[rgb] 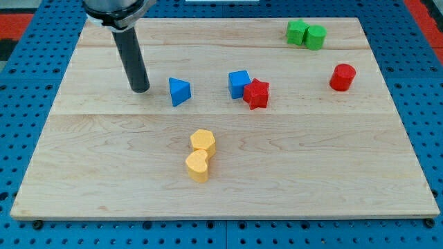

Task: Slide blue triangle closer to blue cube

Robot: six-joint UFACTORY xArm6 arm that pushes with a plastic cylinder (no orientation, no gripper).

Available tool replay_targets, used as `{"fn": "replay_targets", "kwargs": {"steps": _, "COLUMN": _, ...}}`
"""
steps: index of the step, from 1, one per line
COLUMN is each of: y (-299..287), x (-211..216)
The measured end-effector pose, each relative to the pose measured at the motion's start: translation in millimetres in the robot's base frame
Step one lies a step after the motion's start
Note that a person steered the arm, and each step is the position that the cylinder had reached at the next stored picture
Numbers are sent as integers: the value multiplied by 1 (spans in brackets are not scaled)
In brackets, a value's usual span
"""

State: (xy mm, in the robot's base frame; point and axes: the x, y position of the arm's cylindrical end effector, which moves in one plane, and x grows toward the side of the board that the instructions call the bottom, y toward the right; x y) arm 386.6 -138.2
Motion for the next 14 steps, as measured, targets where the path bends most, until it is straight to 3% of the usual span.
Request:
{"fn": "replay_targets", "kwargs": {"steps": 1, "y": 26, "x": 0}}
{"fn": "replay_targets", "kwargs": {"steps": 3, "y": 28, "x": 43}}
{"fn": "replay_targets", "kwargs": {"steps": 5, "y": 28, "x": 18}}
{"fn": "replay_targets", "kwargs": {"steps": 9, "y": 68, "x": 15}}
{"fn": "replay_targets", "kwargs": {"steps": 14, "y": 64, "x": 1}}
